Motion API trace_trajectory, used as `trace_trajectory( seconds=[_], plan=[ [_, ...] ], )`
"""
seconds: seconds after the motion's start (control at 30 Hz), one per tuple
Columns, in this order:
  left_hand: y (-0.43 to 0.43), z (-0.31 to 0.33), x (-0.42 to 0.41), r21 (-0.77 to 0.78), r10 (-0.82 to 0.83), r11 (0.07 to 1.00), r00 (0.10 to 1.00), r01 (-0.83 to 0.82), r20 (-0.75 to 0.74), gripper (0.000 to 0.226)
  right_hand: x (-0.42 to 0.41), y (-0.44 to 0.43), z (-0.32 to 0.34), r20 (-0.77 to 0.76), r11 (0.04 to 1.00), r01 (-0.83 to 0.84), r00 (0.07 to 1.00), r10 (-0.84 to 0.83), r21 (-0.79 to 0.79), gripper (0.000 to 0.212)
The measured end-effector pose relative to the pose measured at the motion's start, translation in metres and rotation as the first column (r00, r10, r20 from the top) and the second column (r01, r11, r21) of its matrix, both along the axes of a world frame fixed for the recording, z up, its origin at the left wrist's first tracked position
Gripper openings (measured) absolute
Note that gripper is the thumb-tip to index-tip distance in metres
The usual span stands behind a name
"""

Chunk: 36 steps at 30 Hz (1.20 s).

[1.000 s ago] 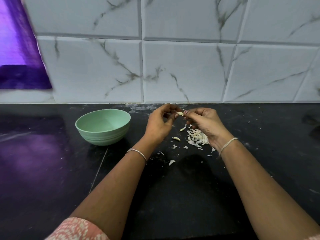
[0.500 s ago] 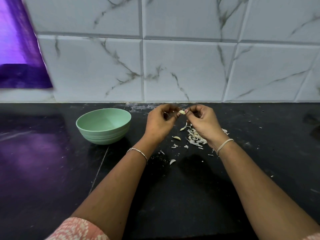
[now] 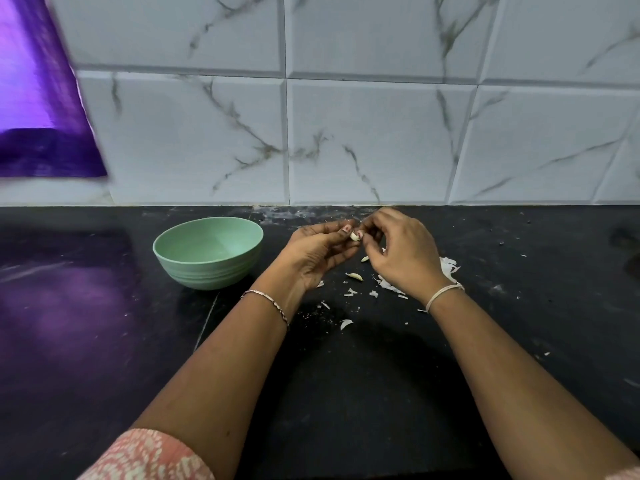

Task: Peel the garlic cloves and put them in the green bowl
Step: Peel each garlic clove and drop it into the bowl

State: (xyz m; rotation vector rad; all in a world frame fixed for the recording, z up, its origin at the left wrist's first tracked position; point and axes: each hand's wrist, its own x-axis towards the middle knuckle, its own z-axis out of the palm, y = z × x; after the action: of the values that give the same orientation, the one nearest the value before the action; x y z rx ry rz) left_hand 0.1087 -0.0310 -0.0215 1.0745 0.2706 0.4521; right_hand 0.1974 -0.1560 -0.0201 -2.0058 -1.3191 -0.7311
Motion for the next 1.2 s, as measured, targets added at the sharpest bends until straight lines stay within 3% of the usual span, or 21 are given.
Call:
trace_trajectory(
  seconds=[0.43, 0.53, 0.7, 1.03, 1.2],
  plan=[
    [0.005, 0.003, -0.002, 0.030, -0.013, 0.999, 0.999, 0.014, -0.034, 0.012, -0.003, 0.001, 0.000, 0.120, 0.994, 0.097, 0.989, -0.091, -0.050, 0.010],
    [0.005, 0.000, -0.001, 0.120, 0.041, 0.992, 0.999, -0.037, -0.035, 0.011, -0.003, 0.001, -0.001, 0.038, 0.996, 0.070, 0.997, -0.068, -0.049, 0.008],
    [0.000, -0.004, 0.002, 0.265, 0.119, 0.959, 0.992, -0.103, -0.048, 0.009, -0.001, 0.004, -0.002, -0.259, 0.999, 0.042, 0.965, -0.037, 0.012, 0.004],
    [0.001, -0.003, 0.000, 0.171, -0.039, 0.984, 0.999, 0.044, -0.030, 0.013, 0.012, -0.002, 0.002, -0.342, 0.981, 0.169, 0.931, -0.127, 0.096, 0.009],
    [0.005, -0.004, -0.001, 0.127, -0.090, 0.988, 0.996, 0.092, -0.017, 0.021, 0.027, -0.014, 0.002, -0.337, 0.981, 0.150, 0.923, -0.185, -0.125, 0.027]
  ],
)
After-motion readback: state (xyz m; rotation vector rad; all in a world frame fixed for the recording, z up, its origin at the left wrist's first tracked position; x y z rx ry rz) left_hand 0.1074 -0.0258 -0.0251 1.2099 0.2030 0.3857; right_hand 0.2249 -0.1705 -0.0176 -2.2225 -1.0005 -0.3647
